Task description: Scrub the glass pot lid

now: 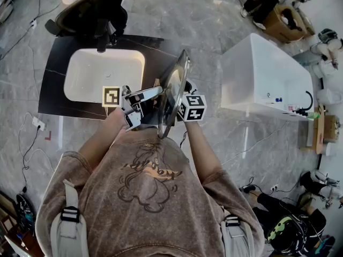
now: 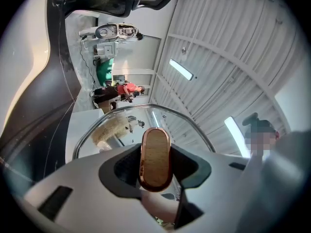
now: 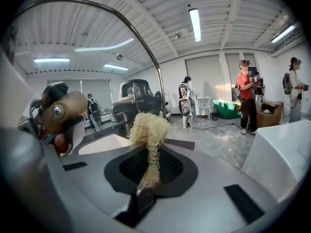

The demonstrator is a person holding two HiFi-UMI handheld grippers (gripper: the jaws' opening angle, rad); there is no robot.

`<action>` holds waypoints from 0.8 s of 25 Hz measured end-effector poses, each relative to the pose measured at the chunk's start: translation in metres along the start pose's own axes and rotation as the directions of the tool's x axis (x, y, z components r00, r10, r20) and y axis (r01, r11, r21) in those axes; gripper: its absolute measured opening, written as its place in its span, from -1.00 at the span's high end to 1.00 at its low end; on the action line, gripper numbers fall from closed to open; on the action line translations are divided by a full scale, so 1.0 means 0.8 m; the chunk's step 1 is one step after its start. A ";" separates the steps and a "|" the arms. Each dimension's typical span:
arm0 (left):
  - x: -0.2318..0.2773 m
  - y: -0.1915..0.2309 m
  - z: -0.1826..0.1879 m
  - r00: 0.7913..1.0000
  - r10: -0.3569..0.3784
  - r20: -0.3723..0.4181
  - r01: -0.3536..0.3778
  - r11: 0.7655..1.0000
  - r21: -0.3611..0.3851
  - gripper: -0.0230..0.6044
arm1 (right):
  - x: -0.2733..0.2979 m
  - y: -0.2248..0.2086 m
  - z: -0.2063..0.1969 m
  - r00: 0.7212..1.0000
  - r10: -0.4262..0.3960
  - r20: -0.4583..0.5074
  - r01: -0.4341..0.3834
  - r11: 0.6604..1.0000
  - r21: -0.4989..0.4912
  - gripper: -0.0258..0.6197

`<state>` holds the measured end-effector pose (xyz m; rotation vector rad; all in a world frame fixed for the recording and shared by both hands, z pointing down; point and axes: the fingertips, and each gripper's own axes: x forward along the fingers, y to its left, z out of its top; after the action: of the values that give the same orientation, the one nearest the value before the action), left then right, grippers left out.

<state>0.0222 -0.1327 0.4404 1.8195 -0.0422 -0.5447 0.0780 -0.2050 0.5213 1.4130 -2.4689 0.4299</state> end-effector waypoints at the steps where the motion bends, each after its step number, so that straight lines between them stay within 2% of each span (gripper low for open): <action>1: 0.000 -0.001 0.001 1.000 -0.006 0.007 0.006 1.000 -0.002 0.35 | 0.001 0.000 -0.004 1.000 0.001 -0.009 -0.001 1.000 -0.001 0.79; 12: -0.001 -0.007 0.015 0.998 -0.020 0.060 0.020 1.000 -0.010 0.35 | 0.004 0.005 -0.058 0.994 0.050 -0.099 -0.051 0.999 -0.005 0.79; 20: -0.002 0.003 0.033 0.995 -0.014 0.102 0.016 1.000 -0.020 0.35 | -0.002 0.030 -0.064 0.983 0.128 -0.132 -0.128 0.992 0.010 0.79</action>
<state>0.0107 -0.1568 0.4375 1.7722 -0.0922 -0.6462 0.0620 -0.1722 0.5651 1.1885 -2.4597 0.5344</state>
